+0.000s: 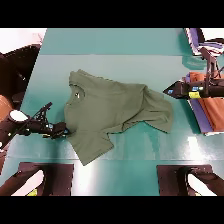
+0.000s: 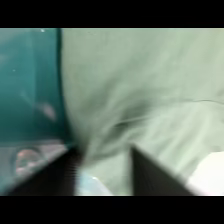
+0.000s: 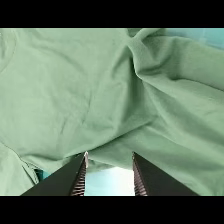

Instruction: Fold the shirts.

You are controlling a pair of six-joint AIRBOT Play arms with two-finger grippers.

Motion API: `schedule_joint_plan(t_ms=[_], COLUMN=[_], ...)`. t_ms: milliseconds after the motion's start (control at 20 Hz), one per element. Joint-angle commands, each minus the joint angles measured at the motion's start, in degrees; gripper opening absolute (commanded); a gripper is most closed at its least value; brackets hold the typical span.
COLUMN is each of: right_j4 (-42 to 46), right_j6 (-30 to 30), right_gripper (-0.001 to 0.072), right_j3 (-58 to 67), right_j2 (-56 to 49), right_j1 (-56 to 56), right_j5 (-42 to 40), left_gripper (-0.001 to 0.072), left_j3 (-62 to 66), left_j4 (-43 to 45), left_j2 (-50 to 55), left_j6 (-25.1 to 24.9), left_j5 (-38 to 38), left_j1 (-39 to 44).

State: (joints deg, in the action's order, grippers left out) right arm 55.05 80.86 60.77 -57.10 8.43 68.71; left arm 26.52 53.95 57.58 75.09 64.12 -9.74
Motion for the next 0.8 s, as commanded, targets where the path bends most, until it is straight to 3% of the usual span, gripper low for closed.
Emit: schedule_joint_plan(t_ms=[0, 150, 350, 400, 450, 600, 650, 750], right_j4=[0.3, 4.2, 7.9, 7.7, 7.4, 4.5, 1.5, -2.3], right_j6=[0.0, 0.0, 0.1, 0.1, 0.1, -1.1, -2.8, -3.4], right_gripper=[0.0335, 0.0335, 0.0345, 0.0448, 0.0501, 0.0494, 0.0440, 0.0436], right_j3=[-0.1, -1.7, -16.8, -21.4, -25.6, -35.3, -37.1, -39.1], right_j2=[0.1, 0.7, 6.4, 7.5, 8.1, 8.1, 7.2, 4.3], right_j1=[-1.2, -7.2, -21.3, -25.1, -28.0, -32.6, -32.6, -30.8], right_j5=[2.6, 10.0, 11.4, 11.0, 10.4, 6.3, 4.7, 1.1], left_gripper=[0.0023, 0.0023, 0.0023, 0.0023, 0.0023, 0.0023, 0.0023, 0.0023], left_j3=[-0.5, 2.7, 8.0, 8.8, 9.2, 9.2, 9.2, 9.2], left_j4=[-1.9, -1.6, -1.7, -1.7, -1.8, -1.9, -1.9, -1.9], left_j2=[-0.1, -0.9, -2.4, -2.4, -2.4, -2.3, -2.4, -2.4], left_j6=[-0.1, -0.1, -0.2, -0.2, -0.1, -0.1, -0.1, -0.2], left_j5=[-2.3, -0.7, 0.9, 1.0, 0.9, -0.1, -0.1, -0.1], left_j1=[1.9, 1.9, 1.9, 1.9, 1.9, 1.9, 1.9, 1.9])
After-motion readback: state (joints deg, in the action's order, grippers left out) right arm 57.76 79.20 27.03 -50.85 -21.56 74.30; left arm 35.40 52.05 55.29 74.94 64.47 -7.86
